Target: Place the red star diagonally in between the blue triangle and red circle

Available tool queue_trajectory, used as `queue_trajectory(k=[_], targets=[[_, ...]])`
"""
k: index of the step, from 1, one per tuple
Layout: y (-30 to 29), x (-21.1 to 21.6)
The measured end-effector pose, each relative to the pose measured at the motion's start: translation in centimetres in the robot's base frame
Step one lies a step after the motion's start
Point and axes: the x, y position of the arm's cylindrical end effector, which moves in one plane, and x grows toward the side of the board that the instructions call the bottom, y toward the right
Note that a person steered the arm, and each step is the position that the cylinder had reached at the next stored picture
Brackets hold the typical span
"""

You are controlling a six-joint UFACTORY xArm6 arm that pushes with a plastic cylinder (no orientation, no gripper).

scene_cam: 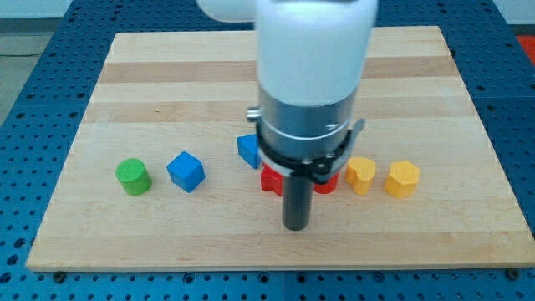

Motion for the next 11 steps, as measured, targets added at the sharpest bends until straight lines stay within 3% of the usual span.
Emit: queue_trajectory(k=[2, 11], targets=[[-1.2, -2.9], [-1.5, -6.2]])
